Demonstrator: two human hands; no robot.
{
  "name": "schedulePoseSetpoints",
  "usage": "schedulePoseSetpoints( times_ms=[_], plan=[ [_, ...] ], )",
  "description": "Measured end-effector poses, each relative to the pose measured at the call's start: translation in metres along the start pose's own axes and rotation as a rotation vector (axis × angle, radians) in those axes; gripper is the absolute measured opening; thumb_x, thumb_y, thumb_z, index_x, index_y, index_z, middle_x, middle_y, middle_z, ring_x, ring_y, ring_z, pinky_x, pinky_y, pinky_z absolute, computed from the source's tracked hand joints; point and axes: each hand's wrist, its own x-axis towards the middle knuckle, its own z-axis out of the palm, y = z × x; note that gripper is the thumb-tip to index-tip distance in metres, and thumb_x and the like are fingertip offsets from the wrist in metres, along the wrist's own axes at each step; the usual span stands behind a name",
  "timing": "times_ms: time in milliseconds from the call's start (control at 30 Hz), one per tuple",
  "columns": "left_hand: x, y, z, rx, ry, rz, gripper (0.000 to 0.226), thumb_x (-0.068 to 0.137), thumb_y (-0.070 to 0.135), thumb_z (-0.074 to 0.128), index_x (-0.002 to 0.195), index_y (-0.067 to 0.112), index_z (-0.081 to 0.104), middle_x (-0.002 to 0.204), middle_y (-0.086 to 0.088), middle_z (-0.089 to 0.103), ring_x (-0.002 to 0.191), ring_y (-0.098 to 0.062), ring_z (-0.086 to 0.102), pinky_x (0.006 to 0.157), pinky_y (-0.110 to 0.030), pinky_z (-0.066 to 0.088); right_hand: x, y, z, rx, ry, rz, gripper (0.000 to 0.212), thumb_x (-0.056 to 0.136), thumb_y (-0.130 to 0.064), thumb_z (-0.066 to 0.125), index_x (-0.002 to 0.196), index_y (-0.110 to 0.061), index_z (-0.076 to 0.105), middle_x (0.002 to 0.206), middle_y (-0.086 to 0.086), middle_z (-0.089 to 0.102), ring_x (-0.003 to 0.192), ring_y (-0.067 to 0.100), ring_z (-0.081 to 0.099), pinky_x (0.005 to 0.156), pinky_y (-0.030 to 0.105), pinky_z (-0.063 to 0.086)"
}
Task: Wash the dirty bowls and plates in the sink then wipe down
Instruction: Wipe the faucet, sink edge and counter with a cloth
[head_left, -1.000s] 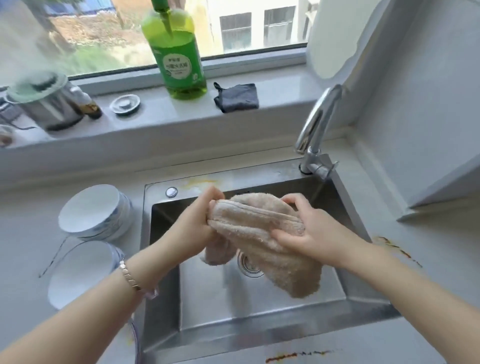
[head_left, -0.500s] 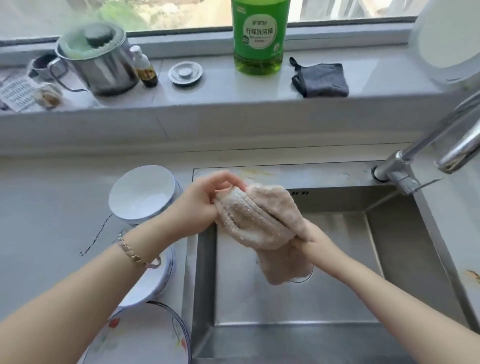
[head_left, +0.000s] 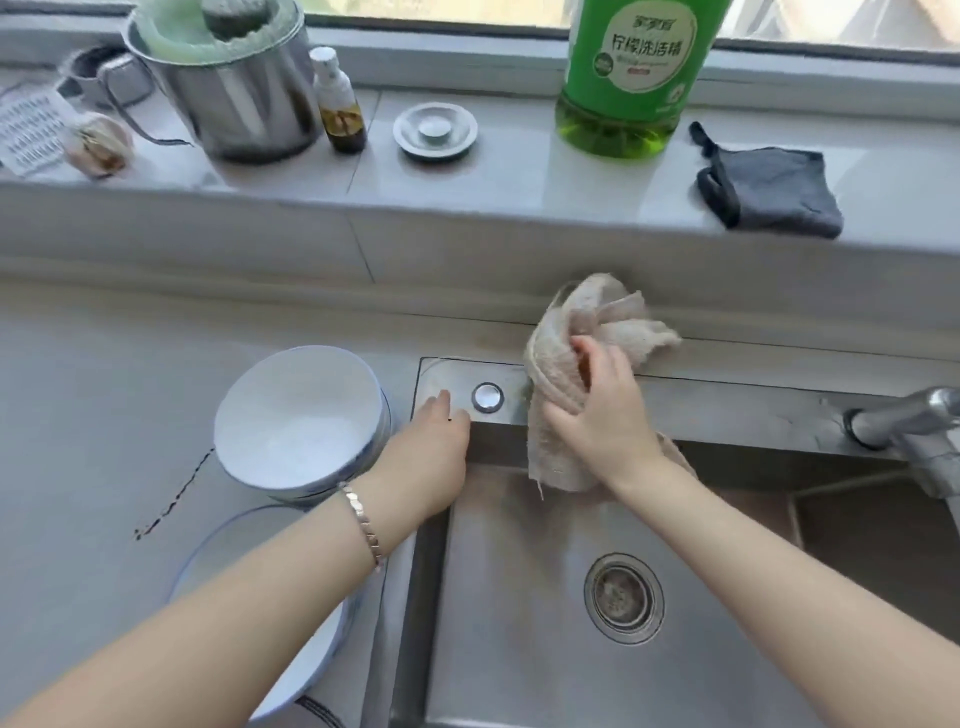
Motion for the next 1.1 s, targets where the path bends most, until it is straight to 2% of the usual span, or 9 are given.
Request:
schedulePoseSetpoints(
  times_ms=[100, 233, 300, 467, 667, 800, 933, 1000, 1100],
  plan=[
    [0.025, 0.0, 0.012, 0.148, -0.029, -0.055, 0.054, 0.092, 0.003, 0.036, 0.14, -0.009, 0.016, 0.151, -0.029, 0.008, 0.14, -0.038, 0.012, 0.114, -0.038, 0.016, 0.027, 0.027, 0.051, -0.434, -0.172, -0.155, 0.066, 0.074, -0.051, 0.055, 0.13, -0.017, 0.052, 0.139, 0.02, 0.04, 0.125, 0.036, 0.029, 0.105, 0.044, 0.028],
    [0.047, -0.002, 0.041, 0.19, -0.041, -0.132, 0.065, 0.094, 0.009, 0.033, 0.141, -0.015, -0.005, 0.15, -0.034, -0.006, 0.141, -0.045, -0.002, 0.118, -0.045, 0.006, 0.051, 0.034, 0.077, -0.559, -0.21, -0.128, 0.077, 0.067, -0.071, 0.031, 0.137, -0.039, 0.04, 0.153, 0.01, 0.025, 0.141, 0.032, 0.017, 0.106, 0.04, 0.004],
    [0.052, -0.002, 0.049, 0.186, -0.017, -0.131, 0.062, 0.095, 0.01, 0.029, 0.14, -0.016, -0.004, 0.15, -0.036, -0.003, 0.14, -0.048, -0.001, 0.117, -0.047, 0.006, 0.052, 0.038, 0.076, -0.522, -0.248, -0.098, 0.077, 0.065, -0.069, 0.028, 0.135, -0.04, 0.044, 0.154, 0.007, 0.022, 0.141, 0.032, 0.018, 0.108, 0.042, 0.005],
    [0.049, -0.006, 0.047, 0.186, -0.015, -0.124, 0.063, 0.094, 0.005, 0.031, 0.143, -0.009, -0.005, 0.152, -0.03, -0.006, 0.142, -0.042, 0.0, 0.118, -0.04, 0.012, 0.039, 0.078, 0.049, -0.548, -0.192, -0.078, 0.066, 0.066, -0.056, 0.04, 0.118, -0.024, 0.065, 0.135, 0.019, 0.05, 0.12, 0.046, 0.048, 0.096, 0.055, 0.037],
    [0.044, -0.004, 0.038, 0.085, -0.008, -0.118, 0.066, 0.092, 0.005, 0.034, 0.146, -0.002, -0.004, 0.156, -0.019, -0.007, 0.145, -0.032, -0.002, 0.115, -0.032, 0.018, -0.004, 0.139, -0.014, -0.582, -0.069, 0.089, 0.06, 0.069, -0.049, 0.046, 0.113, -0.012, 0.067, 0.129, 0.024, 0.051, 0.116, 0.048, 0.044, 0.094, 0.057, 0.037],
    [0.036, -0.007, 0.039, 0.057, 0.029, -0.094, 0.068, 0.091, 0.002, 0.033, 0.147, 0.0, -0.005, 0.156, -0.017, -0.007, 0.145, -0.03, -0.002, 0.114, -0.03, 0.017, -0.034, 0.128, -0.045, -0.41, 0.049, 0.319, 0.053, 0.066, -0.029, 0.051, 0.112, -0.007, 0.066, 0.125, 0.023, 0.052, 0.11, 0.045, 0.039, 0.097, 0.044, 0.031],
    [0.032, -0.006, 0.037, 0.053, 0.029, -0.096, 0.068, 0.091, 0.005, 0.035, 0.147, 0.001, -0.004, 0.157, -0.017, -0.007, 0.145, -0.03, -0.003, 0.115, -0.031, 0.013, -0.012, 0.07, -0.017, -0.261, 0.197, -0.071, 0.044, 0.066, -0.028, 0.048, 0.101, -0.012, 0.071, 0.114, 0.02, 0.059, 0.102, 0.047, 0.049, 0.092, 0.032, 0.029],
    [0.033, -0.006, 0.037, 0.034, 0.029, -0.104, 0.069, 0.091, 0.007, 0.036, 0.147, 0.001, -0.003, 0.157, -0.016, -0.007, 0.145, -0.029, -0.003, 0.116, -0.031, 0.012, 0.018, 0.035, 0.023, -0.215, 0.107, -0.288, 0.044, 0.066, -0.026, 0.049, 0.102, -0.014, 0.072, 0.115, 0.021, 0.061, 0.099, 0.045, 0.052, 0.09, 0.039, 0.037],
    [0.033, -0.004, 0.034, 0.055, 0.063, -0.084, 0.067, 0.092, 0.013, 0.038, 0.147, -0.001, 0.002, 0.157, -0.017, 0.0, 0.145, -0.03, 0.0, 0.118, -0.034, 0.005, 0.058, -0.006, 0.084, -0.293, -0.209, -0.373, 0.048, 0.077, -0.029, 0.053, 0.125, -0.027, 0.059, 0.144, 0.009, 0.042, 0.131, 0.035, 0.035, 0.102, 0.044, 0.03]
  ],
)
